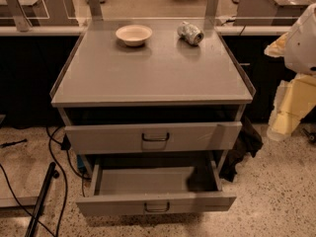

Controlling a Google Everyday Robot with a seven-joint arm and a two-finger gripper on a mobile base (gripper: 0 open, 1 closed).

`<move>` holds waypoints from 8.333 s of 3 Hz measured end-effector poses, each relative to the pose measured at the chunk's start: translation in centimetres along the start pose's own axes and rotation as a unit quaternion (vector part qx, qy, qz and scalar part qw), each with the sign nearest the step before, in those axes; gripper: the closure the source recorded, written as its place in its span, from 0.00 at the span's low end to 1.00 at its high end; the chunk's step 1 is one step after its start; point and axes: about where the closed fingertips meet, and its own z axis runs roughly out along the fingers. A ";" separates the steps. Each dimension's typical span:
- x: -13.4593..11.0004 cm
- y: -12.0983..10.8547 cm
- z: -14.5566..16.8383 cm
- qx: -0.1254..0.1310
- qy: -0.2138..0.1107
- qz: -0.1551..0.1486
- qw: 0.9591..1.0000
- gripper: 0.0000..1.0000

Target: Close middle drawer

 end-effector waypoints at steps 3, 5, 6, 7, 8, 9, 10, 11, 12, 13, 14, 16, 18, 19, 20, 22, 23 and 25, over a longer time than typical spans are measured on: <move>0.2 0.7 1.2 0.007 -0.008 0.009 1.000 0.39; 3.4 4.8 9.4 -0.014 -0.025 0.048 0.998 0.87; 6.2 9.0 16.0 -0.072 -0.017 0.072 0.995 1.00; 6.2 9.1 16.0 -0.072 -0.016 0.072 0.995 1.00; 7.6 10.6 18.8 -0.082 -0.018 0.070 0.994 1.00; 11.1 14.7 25.9 -0.096 -0.039 0.087 0.991 1.00; 13.5 17.1 31.4 -0.095 -0.068 0.108 0.987 1.00; 13.5 17.1 31.4 -0.095 -0.068 0.108 0.987 1.00; 14.5 16.9 33.3 -0.080 -0.066 0.101 0.989 1.00; 15.3 16.5 36.9 -0.054 -0.085 0.081 0.992 1.00; 14.9 15.7 41.1 -0.039 -0.120 0.049 0.991 1.00; 13.2 17.0 51.0 -0.079 -0.196 0.035 0.977 1.00; 13.2 17.4 52.7 -0.078 -0.218 0.038 0.972 1.00; 12.1 17.2 55.1 -0.065 -0.253 0.022 0.965 1.00; 10.2 16.6 56.8 -0.047 -0.283 -0.001 0.958 1.00; 7.4 14.7 58.5 0.016 -0.306 -0.051 0.951 1.00; 6.6 13.6 59.2 0.046 -0.307 -0.068 0.948 1.00; 5.8 9.9 60.6 0.100 -0.304 -0.080 0.944 1.00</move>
Offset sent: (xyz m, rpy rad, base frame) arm 0.0000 0.0000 0.0000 0.0000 0.0000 0.0000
